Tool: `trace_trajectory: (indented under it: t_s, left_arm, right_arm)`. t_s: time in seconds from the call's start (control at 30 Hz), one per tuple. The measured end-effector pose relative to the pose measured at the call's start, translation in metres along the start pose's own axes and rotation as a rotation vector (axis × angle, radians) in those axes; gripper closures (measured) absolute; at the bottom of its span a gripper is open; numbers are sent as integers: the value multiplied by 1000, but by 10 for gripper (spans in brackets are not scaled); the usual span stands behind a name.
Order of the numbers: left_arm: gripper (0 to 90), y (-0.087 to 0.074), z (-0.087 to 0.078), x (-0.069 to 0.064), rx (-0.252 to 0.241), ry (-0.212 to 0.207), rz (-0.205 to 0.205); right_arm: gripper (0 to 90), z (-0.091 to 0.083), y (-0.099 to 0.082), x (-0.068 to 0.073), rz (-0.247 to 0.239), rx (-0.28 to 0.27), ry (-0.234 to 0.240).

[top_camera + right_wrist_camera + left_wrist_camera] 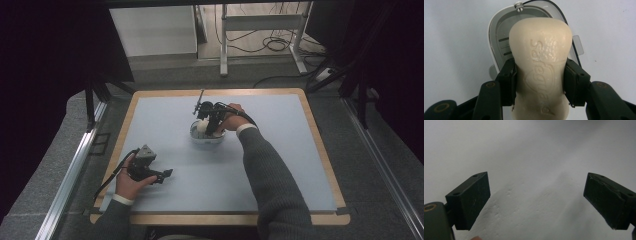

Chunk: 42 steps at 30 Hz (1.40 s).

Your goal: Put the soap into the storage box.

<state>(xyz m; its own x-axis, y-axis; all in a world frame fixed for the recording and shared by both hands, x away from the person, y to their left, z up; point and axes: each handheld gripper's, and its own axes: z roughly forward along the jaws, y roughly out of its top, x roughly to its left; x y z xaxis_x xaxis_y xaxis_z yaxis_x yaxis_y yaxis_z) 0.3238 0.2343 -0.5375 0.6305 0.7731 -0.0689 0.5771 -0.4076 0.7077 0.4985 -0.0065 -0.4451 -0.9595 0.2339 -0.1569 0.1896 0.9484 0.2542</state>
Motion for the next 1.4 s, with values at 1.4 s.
trace_trajectory:
  t_s: [1.4]
  left_arm:
    - [74,-1,1,-2,11,9,-4]
  right_arm:
    - [365,-51,-50,11,127,-202,-39]
